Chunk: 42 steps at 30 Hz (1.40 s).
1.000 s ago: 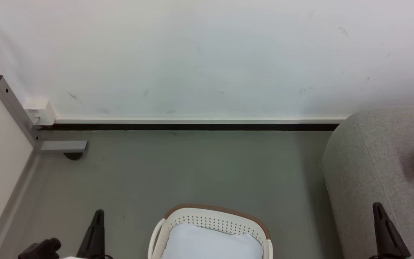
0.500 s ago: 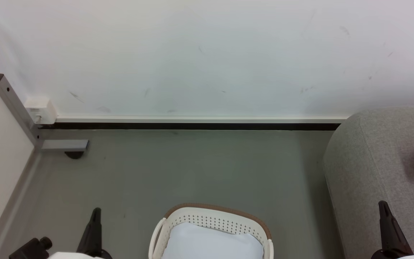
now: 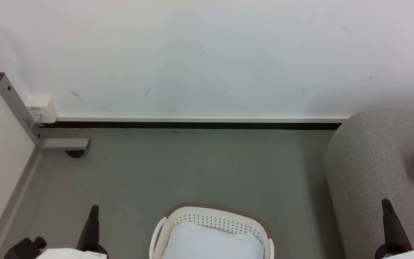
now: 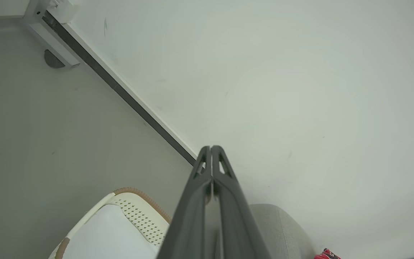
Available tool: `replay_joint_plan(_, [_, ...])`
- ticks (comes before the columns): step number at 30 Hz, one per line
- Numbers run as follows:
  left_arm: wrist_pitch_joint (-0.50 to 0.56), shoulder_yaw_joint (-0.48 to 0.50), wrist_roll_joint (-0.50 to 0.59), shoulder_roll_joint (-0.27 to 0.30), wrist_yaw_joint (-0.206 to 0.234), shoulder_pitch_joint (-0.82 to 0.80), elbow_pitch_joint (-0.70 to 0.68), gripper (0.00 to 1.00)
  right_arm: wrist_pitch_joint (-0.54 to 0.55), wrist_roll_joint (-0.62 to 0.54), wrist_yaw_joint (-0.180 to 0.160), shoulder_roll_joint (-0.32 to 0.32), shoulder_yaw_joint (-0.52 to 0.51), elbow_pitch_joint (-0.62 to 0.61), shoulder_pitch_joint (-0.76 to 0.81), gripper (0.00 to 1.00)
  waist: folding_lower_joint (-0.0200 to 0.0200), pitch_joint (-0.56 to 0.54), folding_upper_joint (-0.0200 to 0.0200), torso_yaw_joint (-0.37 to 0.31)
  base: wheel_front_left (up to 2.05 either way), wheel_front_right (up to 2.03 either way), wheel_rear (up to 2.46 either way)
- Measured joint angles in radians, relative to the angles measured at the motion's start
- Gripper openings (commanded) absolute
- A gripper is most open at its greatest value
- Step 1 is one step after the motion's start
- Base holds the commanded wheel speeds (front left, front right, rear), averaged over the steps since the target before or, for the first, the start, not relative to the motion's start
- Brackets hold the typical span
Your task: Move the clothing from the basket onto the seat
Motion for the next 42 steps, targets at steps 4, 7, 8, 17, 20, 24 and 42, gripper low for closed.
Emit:
replay_joint_plan(4, [0.013, 0.008, -0.045, -0.003, -0.003, -0.005, 0.003, 0.00, 0.009, 0.048, 0.000, 0.002, -0.005, 0.007, -0.012, 0.00, 0.0000, 0.001, 0.0000, 0.001, 0.00, 0.00, 0.00])
replay_joint_plan(7, [0.022, 0.015, -0.071, -0.005, -0.009, -0.007, 0.006, 0.00, 0.018, 0.077, 0.000, 0.003, -0.009, 0.011, -0.016, 0.00, 0.0000, 0.001, 0.0000, 0.002, 0.00, 0.00, 0.00])
replay_joint_plan(8, [0.024, 0.017, -0.081, -0.006, -0.009, -0.008, 0.007, 0.00, 0.019, 0.090, 0.000, 0.003, -0.011, 0.013, -0.016, 0.00, 0.0001, 0.002, 0.0000, 0.002, 0.00, 0.00, 0.00])
replay_joint_plan(17, [0.051, 0.032, -0.176, -0.016, -0.016, -0.020, 0.015, 0.00, 0.042, 0.184, 0.000, 0.007, -0.021, 0.025, -0.032, 0.00, 0.0000, 0.003, 0.0000, 0.004, 0.00, 0.00, 0.00])
replay_joint_plan(20, [0.059, 0.036, -0.198, -0.018, -0.020, -0.022, 0.016, 0.00, 0.045, 0.212, 0.000, 0.008, -0.024, 0.029, -0.036, 0.00, 0.0000, 0.004, 0.0000, 0.005, 0.00, 0.00, 0.00])
replay_joint_plan(24, [0.070, 0.044, -0.240, -0.021, -0.021, -0.026, 0.019, 0.00, 0.054, 0.251, 0.000, 0.010, -0.028, 0.036, -0.037, 0.00, 0.0000, 0.005, 0.0000, 0.006, 0.00, 0.00, 0.00])
replay_joint_plan(42, [0.113, 0.070, -0.384, -0.031, -0.034, -0.043, 0.028, 0.00, 0.093, 0.406, 0.000, 0.022, -0.048, 0.058, -0.059, 0.00, 0.0000, 0.008, 0.0000, 0.011, 0.00, 0.00, 0.00])
